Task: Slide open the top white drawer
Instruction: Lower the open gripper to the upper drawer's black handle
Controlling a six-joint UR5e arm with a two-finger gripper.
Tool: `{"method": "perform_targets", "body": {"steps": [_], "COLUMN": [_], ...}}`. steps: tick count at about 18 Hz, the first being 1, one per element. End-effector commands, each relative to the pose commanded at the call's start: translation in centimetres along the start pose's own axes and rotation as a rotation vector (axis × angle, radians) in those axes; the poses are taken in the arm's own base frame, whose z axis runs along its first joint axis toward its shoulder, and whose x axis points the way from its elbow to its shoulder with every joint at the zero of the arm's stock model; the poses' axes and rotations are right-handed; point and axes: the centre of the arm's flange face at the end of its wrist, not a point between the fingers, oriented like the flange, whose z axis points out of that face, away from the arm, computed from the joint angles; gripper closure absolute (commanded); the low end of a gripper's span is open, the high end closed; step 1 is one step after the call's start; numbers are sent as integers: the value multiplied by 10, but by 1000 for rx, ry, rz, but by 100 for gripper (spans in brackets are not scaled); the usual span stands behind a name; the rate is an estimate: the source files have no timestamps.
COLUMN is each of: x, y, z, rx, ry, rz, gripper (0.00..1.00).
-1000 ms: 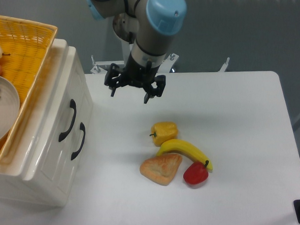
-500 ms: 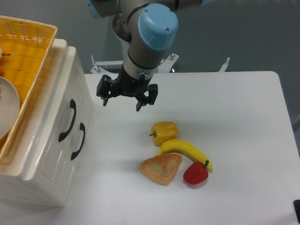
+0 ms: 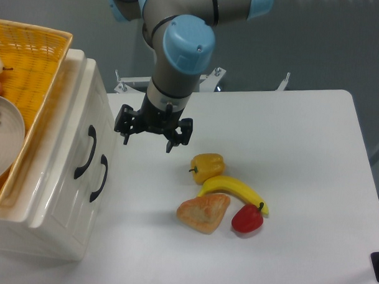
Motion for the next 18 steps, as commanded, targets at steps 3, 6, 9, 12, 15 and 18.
{"method": "perform_targets", "body": {"steps": [3,6,9,12,15,18], "x": [2,4,12,12,15,22], "y": [-2,-4,-6,-7,-8,-10], "z": [4,7,13,17,21,29], "rx": [-1,-3,-14,-18,-23,-38], "ry": [-6,-4,-2,1,9,8], "rz": [8,5,16,16,16,19], "gripper": [0,0,0,0,0,0]}}
